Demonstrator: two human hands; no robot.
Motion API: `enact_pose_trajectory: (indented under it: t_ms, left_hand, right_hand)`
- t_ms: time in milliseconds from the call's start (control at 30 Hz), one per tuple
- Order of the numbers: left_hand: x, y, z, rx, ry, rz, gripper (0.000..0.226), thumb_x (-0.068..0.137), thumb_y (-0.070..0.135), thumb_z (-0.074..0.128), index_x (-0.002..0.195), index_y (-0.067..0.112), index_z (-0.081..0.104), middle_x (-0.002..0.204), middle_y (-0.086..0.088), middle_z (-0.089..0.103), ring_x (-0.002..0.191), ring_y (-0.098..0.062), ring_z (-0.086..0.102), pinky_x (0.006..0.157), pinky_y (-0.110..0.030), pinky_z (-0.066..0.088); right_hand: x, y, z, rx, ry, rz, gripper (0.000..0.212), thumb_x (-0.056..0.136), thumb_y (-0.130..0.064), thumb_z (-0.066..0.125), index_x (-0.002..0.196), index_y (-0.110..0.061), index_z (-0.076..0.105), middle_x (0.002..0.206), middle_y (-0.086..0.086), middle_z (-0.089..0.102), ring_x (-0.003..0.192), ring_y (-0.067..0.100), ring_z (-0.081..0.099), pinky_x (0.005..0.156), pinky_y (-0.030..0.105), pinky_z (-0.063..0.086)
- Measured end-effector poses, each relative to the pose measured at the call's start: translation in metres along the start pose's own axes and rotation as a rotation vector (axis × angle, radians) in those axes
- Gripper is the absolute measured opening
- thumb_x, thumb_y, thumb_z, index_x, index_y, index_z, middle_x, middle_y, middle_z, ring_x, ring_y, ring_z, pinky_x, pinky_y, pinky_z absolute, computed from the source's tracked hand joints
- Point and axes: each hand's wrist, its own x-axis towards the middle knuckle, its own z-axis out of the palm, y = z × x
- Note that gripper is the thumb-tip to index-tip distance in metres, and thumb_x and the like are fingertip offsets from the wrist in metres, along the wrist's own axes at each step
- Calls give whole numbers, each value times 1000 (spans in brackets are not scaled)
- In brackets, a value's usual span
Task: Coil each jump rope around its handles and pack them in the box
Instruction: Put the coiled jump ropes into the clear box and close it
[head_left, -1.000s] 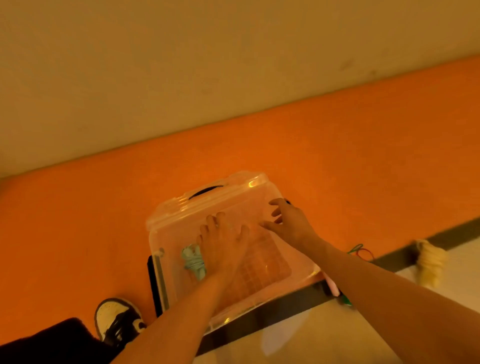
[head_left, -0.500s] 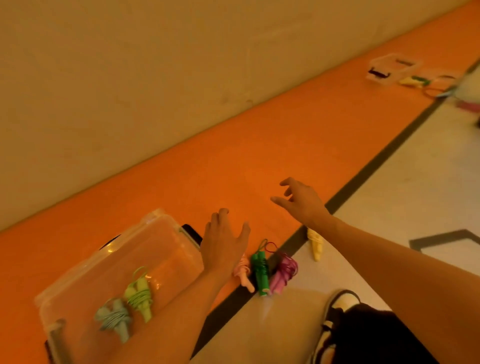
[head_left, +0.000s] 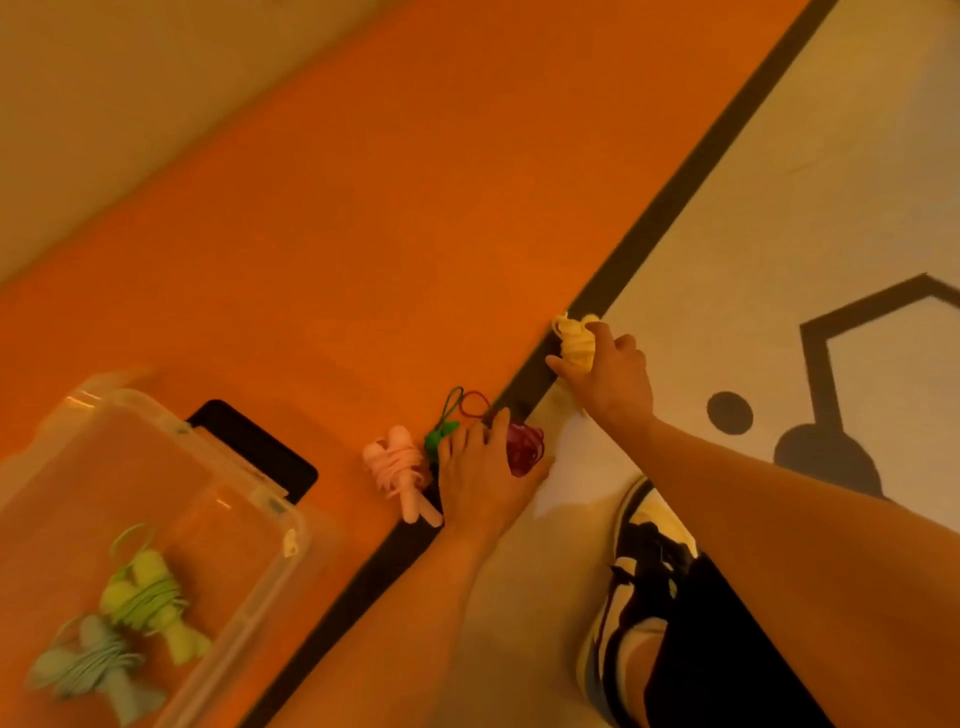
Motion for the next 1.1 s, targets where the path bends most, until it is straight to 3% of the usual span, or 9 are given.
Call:
enact_pose_trajectory:
  t_ms: [133,300,500,600,833,933,1100]
  left_hand:
    - [5,-6,46,78,71,15,81,75,78,54,134,22,56,111,-9,67,112,-30,57,105,-47,37]
    - [8,-6,68,168,73,14,76,75,53,72,141,24,49,102,-11,62,105,-32,52,106,-46,35]
    - [12,-2,67,81,96,32,72,74,47,75,137,23,50,96,-8,60,93,-30,54,89,-42,44]
    - [18,-2,57,-46,134,-3,74,74,45,78,139,22,48,107,-8,60,102,-29,55,83,-42,48]
    - [27,0,-13,-201,216,-104,75,84,52,71,146,23,41,125,-10,57,113,-29,52,90,-43,49]
    - [21,-5,-61,-262,280,-143,76,84,52,71,147,24,39,124,-7,56,111,-25,48,90,-38,46]
    - [-10,-33,-149,-365,461,-185,74,83,48,74,146,25,42,120,-4,57,110,-22,49,92,-40,47]
  right_hand:
    - [24,14,32,-38,42,62,73,85,-68,57,144,-29,37,122,15,49,114,40,51,77,46,50]
    - [45,25,54,-12,76,72,74,85,-67,58,146,-35,32,125,12,47,110,36,56,77,44,53]
    - [52,28,62,102,64,106,72,90,-53,62,150,-30,29,129,15,46,107,41,59,80,41,48]
    - [45,22,57,115,75,112,70,93,-48,61,150,-24,28,129,16,44,107,43,59,78,40,46]
    - [11,-10,19,142,101,-27,71,93,-46,62,149,-19,28,124,17,47,100,42,60,73,38,43]
    - [-7,-40,-6,166,136,-90,72,93,-48,63,149,-17,30,124,16,47,103,40,59,79,44,49]
    - [-52,-114,-43,238,176,-238,76,92,-48,64,151,-13,31,129,17,46,108,41,56,82,45,48]
